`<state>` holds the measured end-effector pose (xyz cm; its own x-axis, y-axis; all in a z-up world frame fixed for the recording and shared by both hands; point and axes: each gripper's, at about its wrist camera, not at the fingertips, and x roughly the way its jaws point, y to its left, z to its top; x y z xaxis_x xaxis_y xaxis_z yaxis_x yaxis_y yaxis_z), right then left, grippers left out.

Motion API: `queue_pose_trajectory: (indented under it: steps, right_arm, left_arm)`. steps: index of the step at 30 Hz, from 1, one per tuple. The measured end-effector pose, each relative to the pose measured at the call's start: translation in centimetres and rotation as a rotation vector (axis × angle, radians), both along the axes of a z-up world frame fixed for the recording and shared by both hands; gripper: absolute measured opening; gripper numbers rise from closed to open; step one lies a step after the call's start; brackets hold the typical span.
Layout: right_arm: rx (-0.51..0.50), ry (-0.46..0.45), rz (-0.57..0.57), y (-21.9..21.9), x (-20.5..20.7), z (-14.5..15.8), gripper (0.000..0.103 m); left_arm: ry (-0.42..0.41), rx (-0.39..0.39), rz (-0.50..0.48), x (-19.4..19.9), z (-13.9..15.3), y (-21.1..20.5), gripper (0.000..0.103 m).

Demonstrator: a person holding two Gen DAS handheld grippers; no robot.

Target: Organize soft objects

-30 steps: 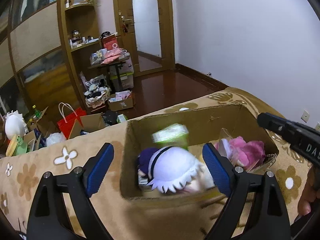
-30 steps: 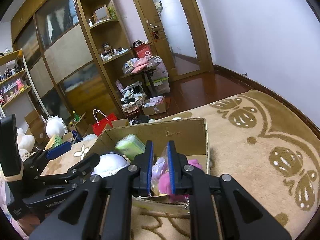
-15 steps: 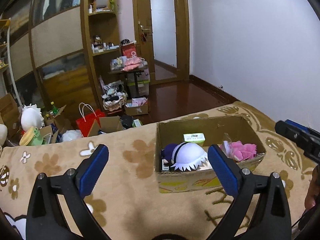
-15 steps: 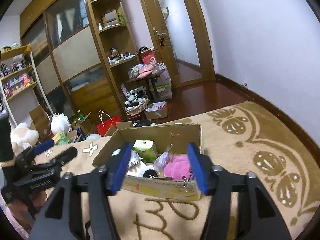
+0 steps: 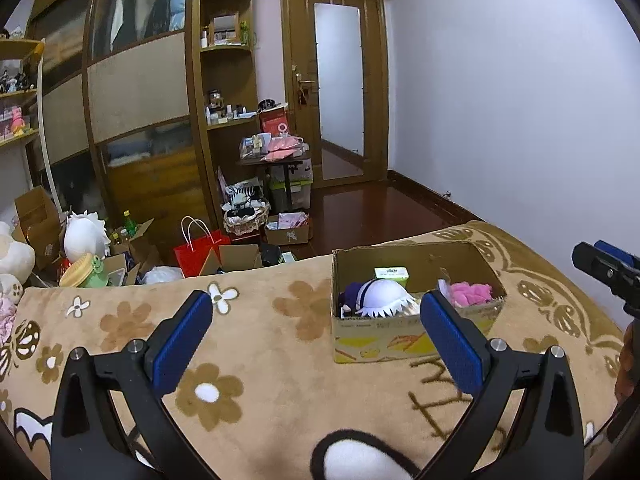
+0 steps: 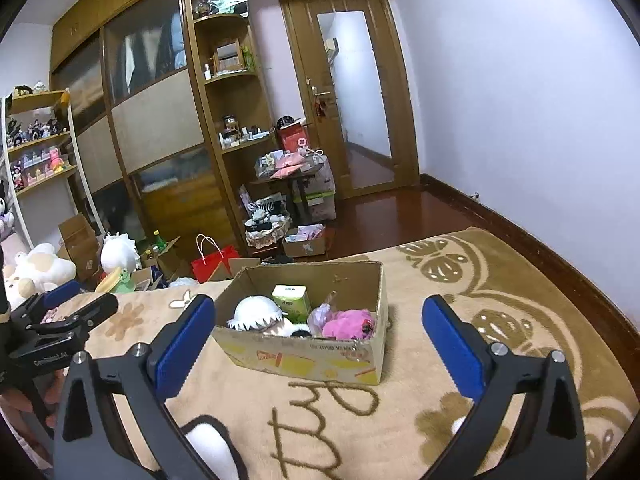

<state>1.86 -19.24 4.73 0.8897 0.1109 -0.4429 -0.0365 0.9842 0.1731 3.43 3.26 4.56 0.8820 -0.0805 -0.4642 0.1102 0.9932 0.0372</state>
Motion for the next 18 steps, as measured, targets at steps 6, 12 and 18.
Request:
queue_pose_trajectory:
  steps: [6,12,18]
  right_arm:
    - [-0.028,-0.018,-0.021,0.1,-1.8,0.4,0.103]
    - [-0.036,-0.011,-0.020,-0.1,-2.3,0.2,0.103]
    - [-0.045,0.013,-0.025,-0.3,-2.2,-0.5,0.103]
  left_arm:
    - [-0.028,0.012,0.004,-2.0,0.4,0.3,0.103]
    - [-0.038,0.011,0.006,-3.1,0.0,0.5,0.102]
    - [-0.027,-0.005,0.005,-3.0,-0.7,0.5,0.102]
